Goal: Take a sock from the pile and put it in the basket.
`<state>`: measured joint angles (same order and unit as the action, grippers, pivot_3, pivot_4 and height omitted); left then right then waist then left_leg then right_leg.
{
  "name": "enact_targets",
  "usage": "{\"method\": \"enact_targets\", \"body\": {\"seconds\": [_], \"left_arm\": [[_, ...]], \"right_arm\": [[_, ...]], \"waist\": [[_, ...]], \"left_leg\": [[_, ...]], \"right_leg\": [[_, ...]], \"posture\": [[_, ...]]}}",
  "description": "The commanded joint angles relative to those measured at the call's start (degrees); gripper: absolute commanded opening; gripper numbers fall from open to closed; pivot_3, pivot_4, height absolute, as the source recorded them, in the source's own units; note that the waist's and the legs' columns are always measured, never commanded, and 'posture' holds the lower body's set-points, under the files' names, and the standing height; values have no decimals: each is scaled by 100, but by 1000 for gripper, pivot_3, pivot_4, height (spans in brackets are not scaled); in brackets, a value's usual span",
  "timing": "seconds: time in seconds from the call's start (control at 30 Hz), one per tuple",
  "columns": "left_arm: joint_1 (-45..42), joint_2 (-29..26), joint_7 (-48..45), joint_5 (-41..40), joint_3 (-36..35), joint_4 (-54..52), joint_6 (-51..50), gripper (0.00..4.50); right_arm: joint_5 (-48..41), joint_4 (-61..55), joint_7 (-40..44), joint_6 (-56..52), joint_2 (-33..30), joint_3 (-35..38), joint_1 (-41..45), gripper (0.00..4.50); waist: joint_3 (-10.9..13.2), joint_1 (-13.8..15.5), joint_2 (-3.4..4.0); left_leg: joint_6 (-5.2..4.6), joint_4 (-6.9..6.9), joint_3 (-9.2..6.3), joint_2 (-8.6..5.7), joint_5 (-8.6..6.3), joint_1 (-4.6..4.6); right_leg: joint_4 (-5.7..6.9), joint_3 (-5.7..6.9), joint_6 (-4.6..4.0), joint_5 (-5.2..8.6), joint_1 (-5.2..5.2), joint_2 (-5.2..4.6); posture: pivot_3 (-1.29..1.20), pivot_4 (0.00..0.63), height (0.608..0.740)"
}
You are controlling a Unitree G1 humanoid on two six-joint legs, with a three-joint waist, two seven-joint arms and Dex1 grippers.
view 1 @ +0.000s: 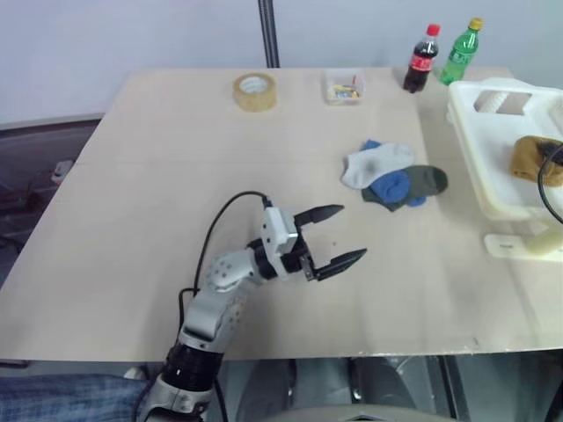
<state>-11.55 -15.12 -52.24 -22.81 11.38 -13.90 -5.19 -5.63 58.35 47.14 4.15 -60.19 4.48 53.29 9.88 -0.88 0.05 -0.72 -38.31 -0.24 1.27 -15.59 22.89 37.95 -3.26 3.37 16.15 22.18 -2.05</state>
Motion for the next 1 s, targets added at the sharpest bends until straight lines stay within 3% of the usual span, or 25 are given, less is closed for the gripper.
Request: {"method": "enact_targets", "body": {"seconds": [0.03, 0.2, 0.37, 0.53, 0.7, 1.0], "left_arm": [[-4, -19, -29, -126, -55, -117, 82, 4500], [30, -70, -11, -150, -110, -140, 85, 4500], [190, -115, 47, -193, -192, -241, 116, 4500], [446, -237, 119, -256, -313, -477, 23, 4500], [1245, -614, 503, -193, -603, -898, -300, 4500], [2979, -1033, 1718, -178, -1778, -2125, -1026, 4500]], "right_arm": [[-899, -1281, 688, -584, 21, 656, -307, 4481], [-2485, -3583, 1582, -1770, 410, 1524, -1713, 4481], [-3477, -5927, 1366, -2827, 1032, 1796, -3459, 4481], [-4004, -7386, 1172, -3605, 1347, 1585, -4764, 4481], [-3192, -7508, 1501, -2961, 1308, 1171, -5566, 4481], [-3325, -6996, 1868, -2402, 1529, 1909, -6215, 4481]], "waist": [[0, 11, 0], [0, 39, 0], [-2, 48, 1], [-2, 40, 1], [-3, -4, -3], [-4, 30, -16]], "left_leg": [[0, 0, -2, 1, 0, 0], [-2, -4, -27, 13, -1, 5], [-3, -8, -36, 15, -2, 6], [-4, -11, -41, 11, -2, -2], [-4, -12, -40, 3, -2, -21], [-4, -17, -43, 15, -2, -28]], "right_leg": [[0, 1, 0, 0, 0, 0], [-1, 21, 0, 0, -9, -2], [6, 28, 0, 0, -13, -9], [9, 30, 3, -1, -22, -9], [9, 27, 6, -3, -36, -3], [2, 30, 5, -2, -49, -3]], "posture": [[0, 150, 740], [0, 150, 740], [0, 150, 740], [0, 150, 740], [0, 150, 740], [0, 150, 740]]}}
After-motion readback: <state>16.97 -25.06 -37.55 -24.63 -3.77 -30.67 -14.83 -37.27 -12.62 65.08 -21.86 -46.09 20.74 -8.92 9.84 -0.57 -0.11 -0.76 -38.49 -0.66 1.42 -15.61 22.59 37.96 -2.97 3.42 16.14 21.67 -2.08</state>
